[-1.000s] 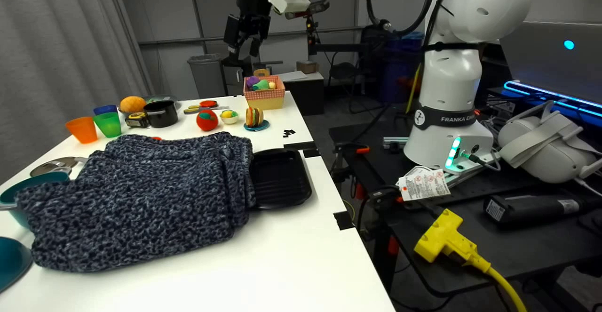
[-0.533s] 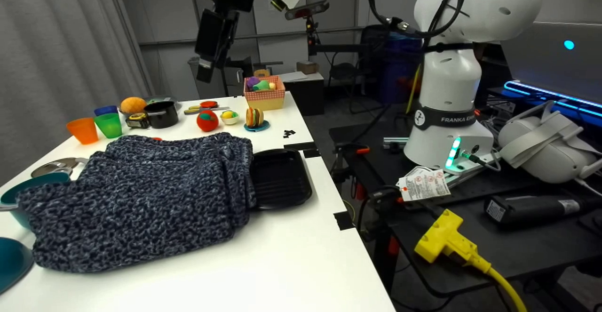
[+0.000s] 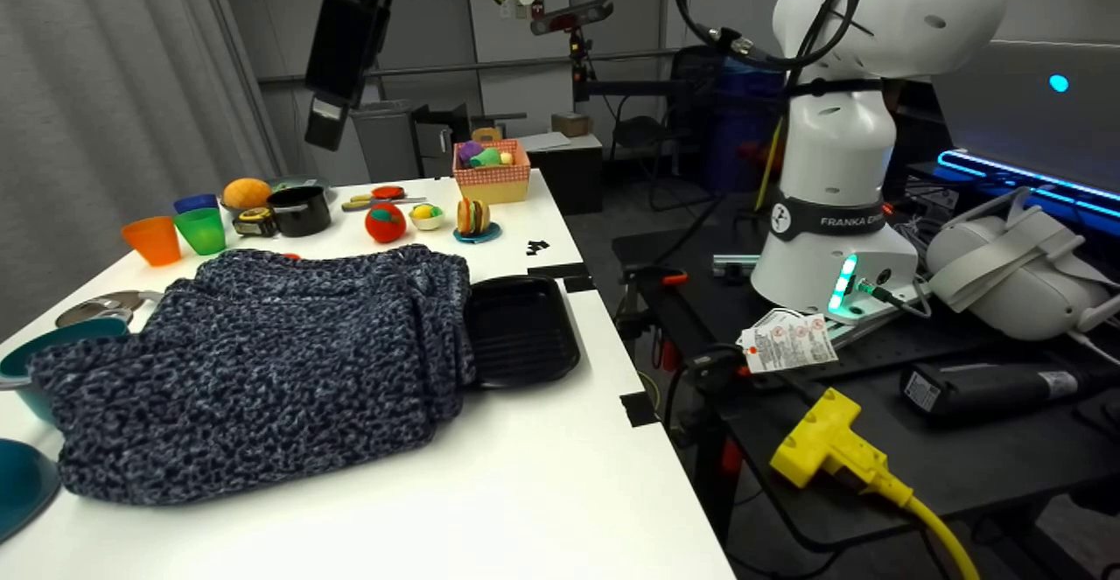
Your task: Fold the grey blanket once
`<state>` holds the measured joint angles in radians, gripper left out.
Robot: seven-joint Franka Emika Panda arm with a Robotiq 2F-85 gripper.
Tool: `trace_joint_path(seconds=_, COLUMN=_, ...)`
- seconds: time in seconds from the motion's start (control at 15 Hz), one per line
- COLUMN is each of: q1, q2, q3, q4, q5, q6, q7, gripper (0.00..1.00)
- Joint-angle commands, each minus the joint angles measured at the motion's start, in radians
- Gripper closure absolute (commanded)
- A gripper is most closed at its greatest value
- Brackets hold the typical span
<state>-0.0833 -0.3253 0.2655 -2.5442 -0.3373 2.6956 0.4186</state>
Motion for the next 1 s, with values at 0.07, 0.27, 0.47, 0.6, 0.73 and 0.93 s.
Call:
trace_joint_path(seconds=0.07, q1=-0.059, q2=0.028, q3=0.026, q4=0.03, q5=-0.101, q6=0.027, q7=0.092, gripper=0.0)
trace_joint_path(seconds=0.27, q1=-0.03, q2=0.016, q3=0.003, q4=0.017, q5=-0.07, q6=0.0, q7=0.068, gripper=0.0)
trace_joint_path(seconds=0.47, q1=-0.029, q2=0.025, q3=0.002, q4=0.022, q5=-0.071, q6=0.001, q7=0.075, gripper=0.0)
trace_joint_path(seconds=0.6, q1=-0.029, q2=0.025, q3=0.002, q4=0.024, q5=-0.071, q6=0.001, q7=0.076, gripper=0.0)
trace_joint_path(seconds=0.73, q1=-0.029, q2=0.025, q3=0.002, q4=0.024, q5=-0.071, q6=0.001, q7=0.076, gripper=0.0)
trace_joint_path(seconds=0.93, q1=-0.029, q2=0.025, q3=0.002, q4=0.024, q5=-0.071, q6=0.001, q7=0.076, gripper=0.0)
